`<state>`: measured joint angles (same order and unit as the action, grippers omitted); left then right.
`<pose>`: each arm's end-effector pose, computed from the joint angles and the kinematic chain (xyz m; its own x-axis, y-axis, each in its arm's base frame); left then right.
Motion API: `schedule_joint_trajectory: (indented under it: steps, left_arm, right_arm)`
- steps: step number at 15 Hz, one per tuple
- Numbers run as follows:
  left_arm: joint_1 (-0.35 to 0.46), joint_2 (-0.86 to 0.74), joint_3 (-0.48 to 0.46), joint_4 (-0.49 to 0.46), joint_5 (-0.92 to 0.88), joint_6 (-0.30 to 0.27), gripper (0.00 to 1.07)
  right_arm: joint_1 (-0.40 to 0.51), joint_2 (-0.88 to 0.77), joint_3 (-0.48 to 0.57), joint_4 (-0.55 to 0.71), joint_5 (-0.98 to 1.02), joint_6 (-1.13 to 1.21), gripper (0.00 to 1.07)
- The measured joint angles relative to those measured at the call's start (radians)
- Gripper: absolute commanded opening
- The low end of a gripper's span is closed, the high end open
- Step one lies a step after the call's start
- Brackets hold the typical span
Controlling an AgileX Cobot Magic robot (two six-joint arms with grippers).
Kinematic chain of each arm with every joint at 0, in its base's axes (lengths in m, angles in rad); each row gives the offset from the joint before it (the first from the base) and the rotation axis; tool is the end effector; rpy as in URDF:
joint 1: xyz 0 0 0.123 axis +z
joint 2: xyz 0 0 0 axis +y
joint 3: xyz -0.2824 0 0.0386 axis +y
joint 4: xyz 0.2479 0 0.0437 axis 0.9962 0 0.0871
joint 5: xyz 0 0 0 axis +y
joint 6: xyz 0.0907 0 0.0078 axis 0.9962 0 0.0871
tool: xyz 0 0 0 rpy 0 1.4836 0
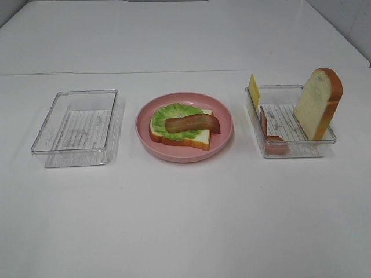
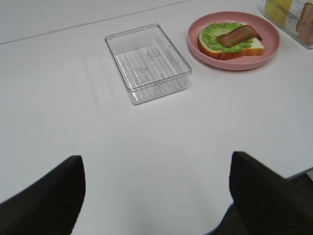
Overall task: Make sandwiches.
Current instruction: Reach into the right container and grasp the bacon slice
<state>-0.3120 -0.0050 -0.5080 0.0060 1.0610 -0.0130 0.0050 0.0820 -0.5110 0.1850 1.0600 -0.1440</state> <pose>-0.0061 0.0025 0.2793 -0.4262 0.1269 -0.8957 0.2982 0.9545 -0.0067 0.0061 0.0147 0.2814 -0.5028 -0.0546 -0.8627 -0.1696 0.9848 0.0366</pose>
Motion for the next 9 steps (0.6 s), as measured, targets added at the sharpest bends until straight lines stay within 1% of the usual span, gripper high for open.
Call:
schedule_joint_trajectory:
  steps: [2,3,4,6,7,8,9]
  left_arm:
    - [0.000,0.000,0.001,-0.006,-0.007,0.007,0.77]
    - [0.000,0.000,0.001,-0.023,-0.009,0.025,0.77]
    - [0.000,0.000,0.001,-0.045,-0.009,0.046,0.77]
    - [0.000,0.000,0.001,-0.045,-0.009,0.049,0.77]
    - [0.000,0.000,0.001,-0.045,-0.009,0.050,0.77]
    - [0.000,0.000,0.001,-0.045,-0.009,0.052,0.77]
    - [0.000,0.000,0.001,-0.045,-0.009,0.052,0.77]
  right_arm:
    - [0.000,0.083,-0.008,0.010,-0.036,0.000,0.81]
    - [0.000,0.150,-0.019,0.032,-0.074,0.000,0.81]
    - [0.000,0.287,-0.049,0.080,-0.139,0.000,0.81]
    - [0.000,0.451,-0.102,0.137,-0.194,-0.037,0.81]
    - [0.000,0.495,-0.116,0.147,-0.199,-0.057,0.81]
    - [0.000,0.619,-0.174,0.189,-0.200,-0.112,0.81]
    - [0.000,0.646,-0.188,0.197,-0.200,-0.123,0.81]
